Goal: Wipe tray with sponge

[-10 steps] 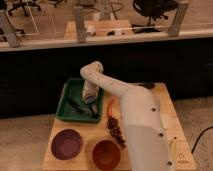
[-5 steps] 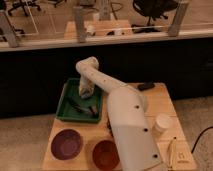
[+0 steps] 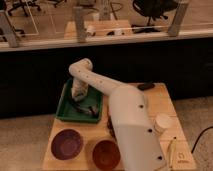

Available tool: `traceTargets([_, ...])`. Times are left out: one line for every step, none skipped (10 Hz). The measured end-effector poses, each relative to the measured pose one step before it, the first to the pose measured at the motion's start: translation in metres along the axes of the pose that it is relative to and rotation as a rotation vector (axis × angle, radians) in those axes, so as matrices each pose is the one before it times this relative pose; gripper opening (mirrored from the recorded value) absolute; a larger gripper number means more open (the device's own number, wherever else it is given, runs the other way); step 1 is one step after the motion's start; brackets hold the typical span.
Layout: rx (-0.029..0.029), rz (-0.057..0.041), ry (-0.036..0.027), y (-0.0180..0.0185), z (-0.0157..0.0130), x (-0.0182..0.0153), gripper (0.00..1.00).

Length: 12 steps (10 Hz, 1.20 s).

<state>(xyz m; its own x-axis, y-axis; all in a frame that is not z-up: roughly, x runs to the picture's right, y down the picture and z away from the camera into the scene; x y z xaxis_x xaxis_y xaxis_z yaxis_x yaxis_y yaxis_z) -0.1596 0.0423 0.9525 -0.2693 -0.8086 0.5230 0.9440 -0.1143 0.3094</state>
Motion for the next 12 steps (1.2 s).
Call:
traceTargets([0.00115, -0.00403, -0.00123, 0.00333, -0.0043, -0.0101, 0.0])
traceTargets([-0.00288, 0.00413, -0.00288, 0.00841, -0.00436, -0.0125, 0.0])
traceTargets([-0.00677, 0.01591, -0.00619, 0.01478, -0.00029, -0.00899, 0.0])
traceTargets([-0.00767, 0.01882, -0.00632, 0.01332, 0.00115, -0.00427, 0.0])
traceTargets([-0.00837, 0.01352, -0.00696, 0.00745, 0.00266, -0.00186, 0.0])
traceTargets([-0.01255, 0.02146, -0.00567, 0.00661, 0.0053, 0.00202, 0.0])
traceTargets([-0.01178, 0.01715, -0.00411, 0.00603, 0.00539, 0.00519, 0.0])
traceTargets([-0.00504, 0.01717, 0.00293, 0.00187, 0.00276, 0.00987, 0.0])
traceTargets([-0.00853, 0.0124, -0.00162, 0.0021, 0.00313, 0.01128, 0.0])
traceTargets([-0.00516, 0.00813, 0.00237, 0.00017, 0.00271, 0.01271, 0.0])
traceTargets([-0.00099, 0.00426, 0.00288, -0.00517, 0.00288, 0.01295, 0.0])
traceTargets([0.00478, -0.0034, 0.00687, -0.00747, -0.00056, 0.0066, 0.0])
